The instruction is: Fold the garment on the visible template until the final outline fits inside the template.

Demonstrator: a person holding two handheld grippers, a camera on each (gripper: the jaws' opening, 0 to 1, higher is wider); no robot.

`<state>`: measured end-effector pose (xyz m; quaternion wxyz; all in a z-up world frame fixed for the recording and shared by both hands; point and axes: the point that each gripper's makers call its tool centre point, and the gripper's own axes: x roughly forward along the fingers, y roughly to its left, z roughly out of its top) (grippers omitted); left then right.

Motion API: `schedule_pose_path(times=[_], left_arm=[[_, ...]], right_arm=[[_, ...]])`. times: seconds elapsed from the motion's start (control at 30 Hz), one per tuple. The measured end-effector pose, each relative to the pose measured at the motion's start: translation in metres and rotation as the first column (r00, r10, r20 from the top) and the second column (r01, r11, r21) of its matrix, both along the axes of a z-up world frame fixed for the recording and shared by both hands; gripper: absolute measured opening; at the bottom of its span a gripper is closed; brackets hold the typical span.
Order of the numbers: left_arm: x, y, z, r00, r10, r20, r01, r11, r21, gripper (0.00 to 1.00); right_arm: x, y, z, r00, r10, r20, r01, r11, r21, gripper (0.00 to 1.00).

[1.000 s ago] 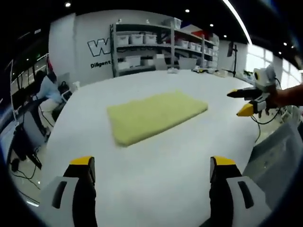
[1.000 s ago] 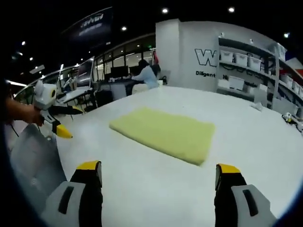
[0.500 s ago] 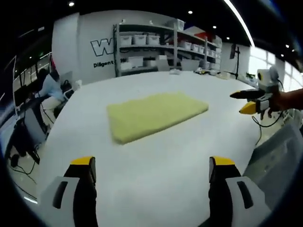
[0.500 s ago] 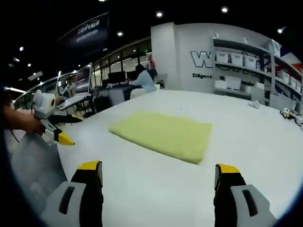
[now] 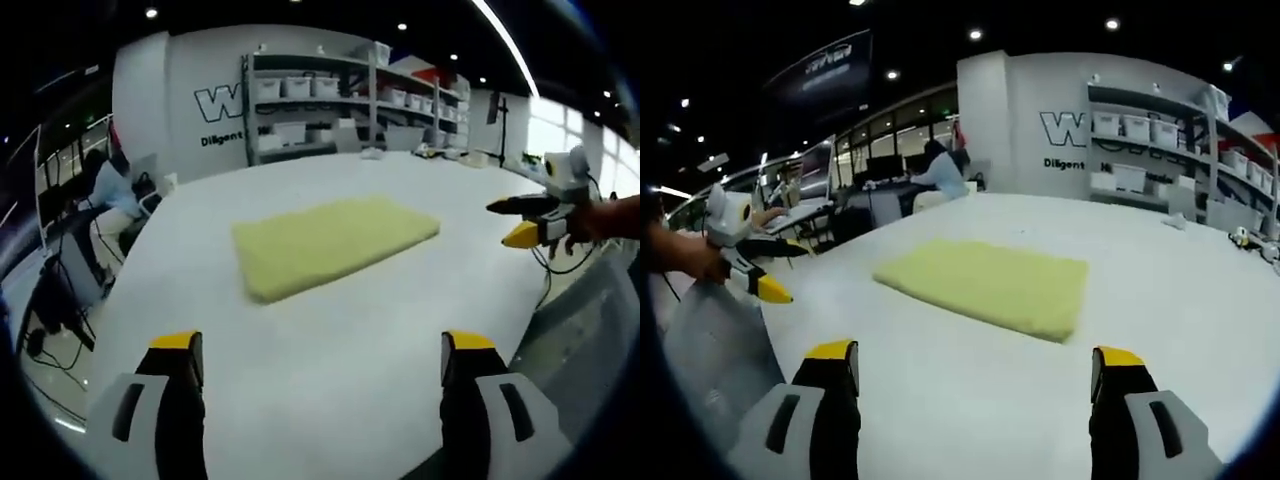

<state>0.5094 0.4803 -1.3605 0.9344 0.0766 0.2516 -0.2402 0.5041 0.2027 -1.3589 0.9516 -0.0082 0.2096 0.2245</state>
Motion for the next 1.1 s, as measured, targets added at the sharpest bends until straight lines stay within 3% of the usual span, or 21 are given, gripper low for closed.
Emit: schedule_pose_path(times=[0.13, 0.5, 0.93, 1.1], left_arm=[[-0.0022, 0.001, -0.0012, 1.0, 0.004, 0.007, -0.004, 1.0, 0.013, 0.91], [-0.0066, -0.0075, -0.001, 0.999, -0.04, 0.029, 0.039, 0.999, 0.034, 0.91], [-0.0014, 0.0005, -0.0003, 1.0, 0.01, 0.026, -0.01, 1.0, 0.001, 0.87], [-0.0024, -0.0017, -0.0034, 0.999, -0.012, 0.03, 0.011, 1.0, 0.026, 0.87]], right_arm=[[-0.0039, -0.0017, -0.0009, 1.0, 0.007, 0.007, -0.007, 0.999, -0.032, 0.95], [-0.0065, -0.0062, -0.0004, 0.999, -0.033, -0.012, 0.034, 0.999, 0.038, 0.92], [-0.0088, -0.003, -0.0037, 1.0, -0.014, -0.012, 0.014, 1.0, 0.001, 0.9], [-0.0109, -0.0041, -0.0081, 0.999, -0.014, -0.035, 0.014, 1.0, 0.004, 0.88]])
